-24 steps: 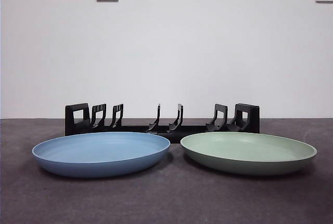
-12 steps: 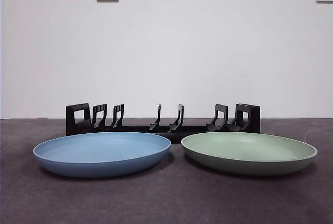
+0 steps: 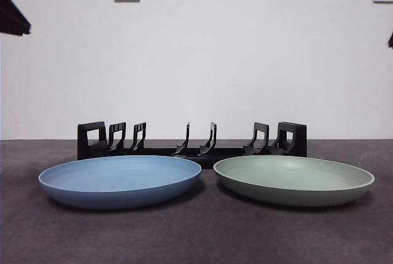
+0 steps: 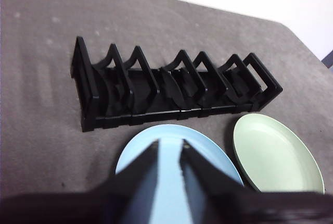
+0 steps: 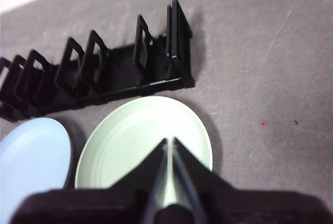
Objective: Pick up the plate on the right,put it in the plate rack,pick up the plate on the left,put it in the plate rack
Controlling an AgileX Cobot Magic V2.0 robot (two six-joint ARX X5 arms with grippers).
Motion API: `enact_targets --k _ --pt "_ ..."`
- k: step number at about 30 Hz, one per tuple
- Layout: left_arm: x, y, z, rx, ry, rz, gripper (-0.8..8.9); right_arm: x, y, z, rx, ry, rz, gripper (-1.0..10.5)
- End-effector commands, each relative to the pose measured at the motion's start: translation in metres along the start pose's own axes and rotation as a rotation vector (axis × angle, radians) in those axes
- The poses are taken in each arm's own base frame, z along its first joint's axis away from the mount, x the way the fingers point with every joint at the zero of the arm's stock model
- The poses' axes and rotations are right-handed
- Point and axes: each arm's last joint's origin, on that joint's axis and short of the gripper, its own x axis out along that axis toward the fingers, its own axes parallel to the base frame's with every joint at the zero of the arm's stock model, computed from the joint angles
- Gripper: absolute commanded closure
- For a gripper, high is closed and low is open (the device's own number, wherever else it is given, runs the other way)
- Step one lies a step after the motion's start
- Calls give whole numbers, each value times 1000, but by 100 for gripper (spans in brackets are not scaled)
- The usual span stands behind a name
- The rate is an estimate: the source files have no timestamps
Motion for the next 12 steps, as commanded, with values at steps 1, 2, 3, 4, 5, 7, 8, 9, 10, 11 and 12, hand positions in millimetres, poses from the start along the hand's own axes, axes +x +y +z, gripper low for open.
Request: enact_targets --k 1,2,3,4,5,7,8,9,10,11,12 --pt "5 -2 -2 13 27 -21 499 14 -1 4 -14 51 -9 591" --pt "6 -3 -3 13 37 -27 499 20 -2 4 -10 72 -12 562" --pt "7 -5 -3 15 42 -32 499 26 -3 3 -5 98 -5 572" --pt "7 -7 -4 19 47 -39 499 31 -4 2 1 122 -9 572" --pt "8 -8 -5 22 53 -47 499 37 -6 0 6 145 -16 572" --pt "9 -11 -6 26 63 -45 499 50 -10 -3 17 198 -31 573" --pt "10 -12 -7 30 69 -37 499 56 -12 -6 23 225 -38 576" --pt "11 -14 -8 36 75 -40 499 63 -14 -9 29 256 -45 593" --pt "11 -15 -8 39 80 -44 499 70 -16 -11 33 283 -53 634" --pt "12 -16 -9 42 81 -43 499 78 -19 -15 35 317 -61 641" --pt "12 -17 -9 46 83 -44 499 85 -21 -18 39 342 -68 640"
